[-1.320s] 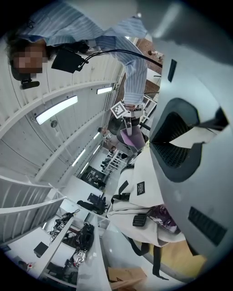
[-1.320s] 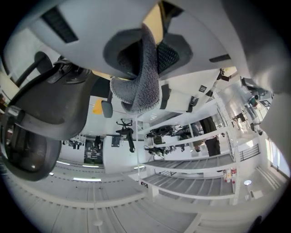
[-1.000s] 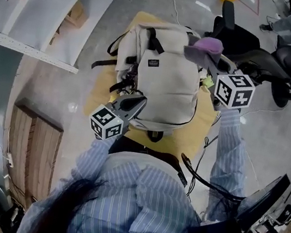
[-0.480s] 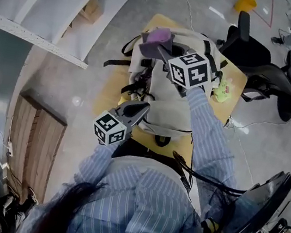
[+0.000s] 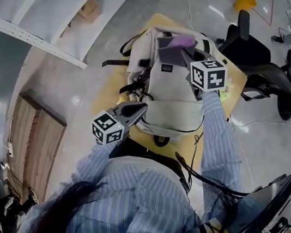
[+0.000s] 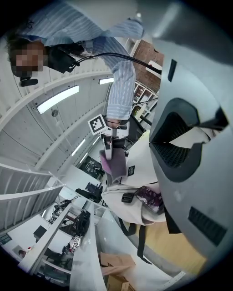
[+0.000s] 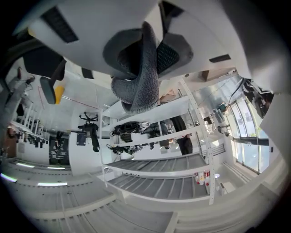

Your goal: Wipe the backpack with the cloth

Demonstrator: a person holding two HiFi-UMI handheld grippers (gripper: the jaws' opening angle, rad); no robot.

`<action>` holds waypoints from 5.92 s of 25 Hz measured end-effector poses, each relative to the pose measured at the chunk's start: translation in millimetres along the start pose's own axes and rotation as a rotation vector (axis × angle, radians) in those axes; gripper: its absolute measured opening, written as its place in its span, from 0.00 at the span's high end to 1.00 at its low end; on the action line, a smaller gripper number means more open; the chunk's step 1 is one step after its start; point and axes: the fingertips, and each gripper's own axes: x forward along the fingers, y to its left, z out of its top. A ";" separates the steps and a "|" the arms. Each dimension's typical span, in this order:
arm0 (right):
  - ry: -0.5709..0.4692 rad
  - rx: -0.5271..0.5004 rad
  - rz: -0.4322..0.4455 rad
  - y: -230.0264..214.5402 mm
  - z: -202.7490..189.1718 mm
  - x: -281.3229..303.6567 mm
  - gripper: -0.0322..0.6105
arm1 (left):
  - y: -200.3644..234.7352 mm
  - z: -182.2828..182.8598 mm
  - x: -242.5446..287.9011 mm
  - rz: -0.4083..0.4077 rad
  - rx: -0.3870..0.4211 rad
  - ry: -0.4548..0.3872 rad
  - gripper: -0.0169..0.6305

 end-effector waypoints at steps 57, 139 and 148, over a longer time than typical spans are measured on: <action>0.020 0.106 -0.050 -43.1 50.4 58.2 0.89 | 45.4 -16.2 -34.4 0.093 -0.077 0.000 0.97; -0.122 0.397 -0.095 378.7 -281.4 -253.4 0.89 | -164.0 -141.3 -249.3 -0.086 0.142 -0.065 0.97; -0.099 0.401 -0.118 381.3 -282.4 -272.8 0.89 | -180.7 -140.9 -241.2 -0.136 0.112 -0.067 0.97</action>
